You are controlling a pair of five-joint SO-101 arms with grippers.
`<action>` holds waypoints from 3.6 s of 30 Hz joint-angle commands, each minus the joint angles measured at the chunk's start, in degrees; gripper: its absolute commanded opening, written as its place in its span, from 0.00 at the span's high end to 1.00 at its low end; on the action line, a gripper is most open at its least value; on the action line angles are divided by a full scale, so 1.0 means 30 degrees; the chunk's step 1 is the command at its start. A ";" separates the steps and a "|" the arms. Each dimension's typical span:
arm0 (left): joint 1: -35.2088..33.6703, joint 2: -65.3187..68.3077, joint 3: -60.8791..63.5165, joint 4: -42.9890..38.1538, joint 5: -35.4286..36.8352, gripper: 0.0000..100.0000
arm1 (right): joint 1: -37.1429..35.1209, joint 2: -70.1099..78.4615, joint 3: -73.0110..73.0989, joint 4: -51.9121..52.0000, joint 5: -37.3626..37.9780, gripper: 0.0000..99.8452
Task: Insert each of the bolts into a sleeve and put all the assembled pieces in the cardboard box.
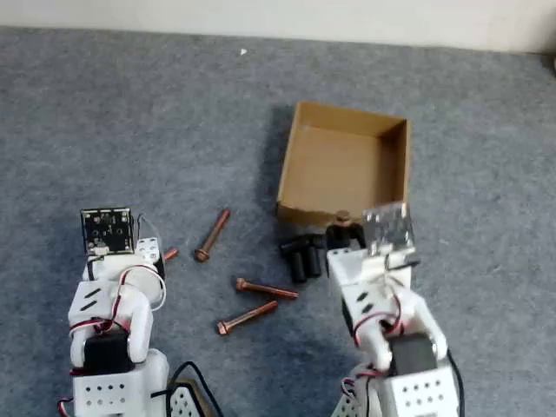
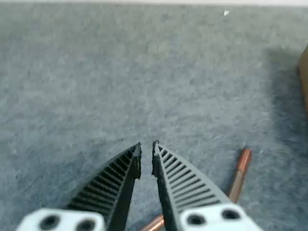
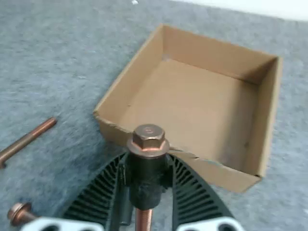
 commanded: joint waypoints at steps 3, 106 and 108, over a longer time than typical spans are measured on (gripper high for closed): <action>-0.0308 -0.0044 -0.0073 0.0059 -0.0205 0.94 | 0.1509 0.8425 -0.7282 -0.1597 -0.0147 1.00; -0.1216 -0.0044 0.0308 0.0000 -0.0322 0.94 | -0.3912 2.7502 -1.2733 0.3531 -0.0821 0.97; -0.1216 -0.0044 0.0308 0.0000 -0.0322 0.94 | -0.3883 2.7062 -1.2733 0.4205 -0.0147 0.99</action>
